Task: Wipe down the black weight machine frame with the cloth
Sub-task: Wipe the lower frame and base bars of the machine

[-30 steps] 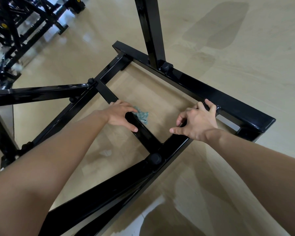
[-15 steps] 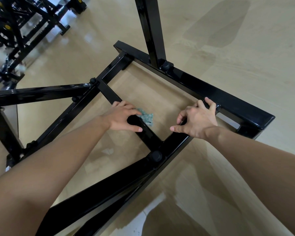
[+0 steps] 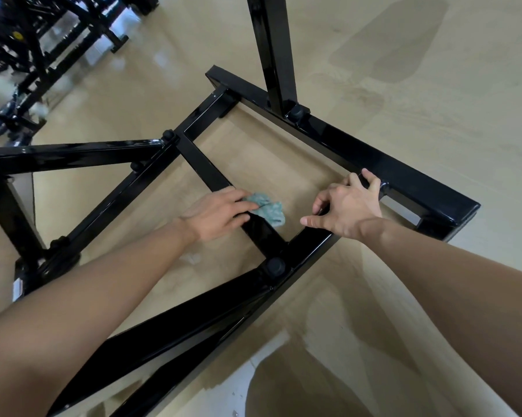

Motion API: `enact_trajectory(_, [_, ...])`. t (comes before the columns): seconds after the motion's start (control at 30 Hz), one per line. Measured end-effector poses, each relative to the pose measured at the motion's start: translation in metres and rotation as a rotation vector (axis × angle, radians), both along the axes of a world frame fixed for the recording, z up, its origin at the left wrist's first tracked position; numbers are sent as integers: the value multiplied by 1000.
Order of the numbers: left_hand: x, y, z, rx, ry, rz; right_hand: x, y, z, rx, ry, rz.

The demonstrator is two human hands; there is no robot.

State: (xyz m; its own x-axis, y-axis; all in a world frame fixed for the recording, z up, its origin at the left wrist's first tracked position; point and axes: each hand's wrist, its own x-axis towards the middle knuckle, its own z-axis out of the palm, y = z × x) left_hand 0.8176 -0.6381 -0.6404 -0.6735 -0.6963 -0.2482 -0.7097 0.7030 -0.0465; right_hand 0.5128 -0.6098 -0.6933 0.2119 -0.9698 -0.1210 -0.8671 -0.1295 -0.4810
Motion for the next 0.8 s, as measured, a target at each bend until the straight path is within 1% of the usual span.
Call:
enact_trajectory(0.07, [12,-2,-4,-113,86,107,-1,1,0,2,8,-3])
enact_trajectory(0.13, [20,-2,-2,-143,93,297,-1,2,0,4,17,1])
enact_trajectory(0.2, [25,-1,3,-112,108,548,-1,2,1,5,26,4])
enact_trajectory(0.27, [28,-4,7,-75,201,885,-2,2,1,8,33,6])
enact_trajectory(0.3, [28,-6,11,-39,273,1073,-1,2,2,10,35,9])
enact_trajectory(0.37, [24,-12,17,53,532,1420,-1,2,3,13,37,13])
enact_trajectory(0.43, [17,-16,22,155,830,1688,0,1,3,9,41,17])
enact_trajectory(0.47, [13,-15,25,216,953,1785,0,1,4,5,42,21])
enact_trajectory(0.57, [12,-8,29,438,1140,1934,0,1,4,1,27,21])
enact_trajectory(0.7, [22,0,18,717,1402,1965,0,0,2,3,25,17])
enact_trajectory(0.8, [18,9,4,834,1443,1952,0,0,1,1,24,14])
